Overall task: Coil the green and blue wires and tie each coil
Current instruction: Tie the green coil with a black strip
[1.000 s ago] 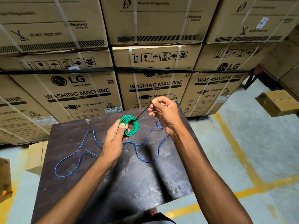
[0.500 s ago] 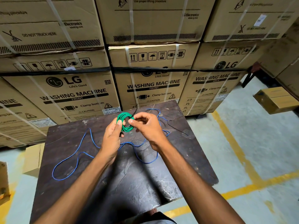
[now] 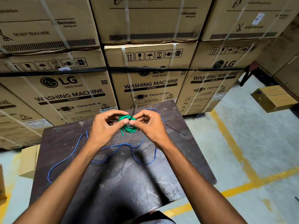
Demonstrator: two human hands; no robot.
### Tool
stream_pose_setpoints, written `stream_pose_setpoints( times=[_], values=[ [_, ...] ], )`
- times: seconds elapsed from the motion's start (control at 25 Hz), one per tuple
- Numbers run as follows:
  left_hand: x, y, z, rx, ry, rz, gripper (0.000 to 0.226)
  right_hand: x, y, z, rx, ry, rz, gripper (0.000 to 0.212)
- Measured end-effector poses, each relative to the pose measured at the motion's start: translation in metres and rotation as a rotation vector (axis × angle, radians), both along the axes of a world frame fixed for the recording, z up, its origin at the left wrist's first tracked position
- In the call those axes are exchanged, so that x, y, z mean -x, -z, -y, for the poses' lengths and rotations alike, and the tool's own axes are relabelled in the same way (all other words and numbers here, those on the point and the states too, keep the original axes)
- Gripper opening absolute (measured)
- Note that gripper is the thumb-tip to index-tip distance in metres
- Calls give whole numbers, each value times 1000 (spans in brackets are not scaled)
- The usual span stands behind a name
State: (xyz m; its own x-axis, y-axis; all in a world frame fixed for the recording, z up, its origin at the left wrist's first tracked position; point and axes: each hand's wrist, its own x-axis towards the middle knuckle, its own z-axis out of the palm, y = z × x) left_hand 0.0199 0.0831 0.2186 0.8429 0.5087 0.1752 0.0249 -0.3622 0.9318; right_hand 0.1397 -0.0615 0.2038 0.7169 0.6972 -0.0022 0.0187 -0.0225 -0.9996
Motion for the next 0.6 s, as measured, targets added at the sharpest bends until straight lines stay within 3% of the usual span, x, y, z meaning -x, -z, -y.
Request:
stream_pose_setpoints(
  times=[0.2,0.36,0.6],
  values=[
    [-5,3,-2,39,40,-23,21,-4,-5,6,-57,-26,-198,9],
    [-5,8,3,71,34,-58,20,-7,-4,2,12,50,-303,7],
    [-3,12,5,232,104,-175,21,-5,1,3,51,72,-267,16]
  ],
)
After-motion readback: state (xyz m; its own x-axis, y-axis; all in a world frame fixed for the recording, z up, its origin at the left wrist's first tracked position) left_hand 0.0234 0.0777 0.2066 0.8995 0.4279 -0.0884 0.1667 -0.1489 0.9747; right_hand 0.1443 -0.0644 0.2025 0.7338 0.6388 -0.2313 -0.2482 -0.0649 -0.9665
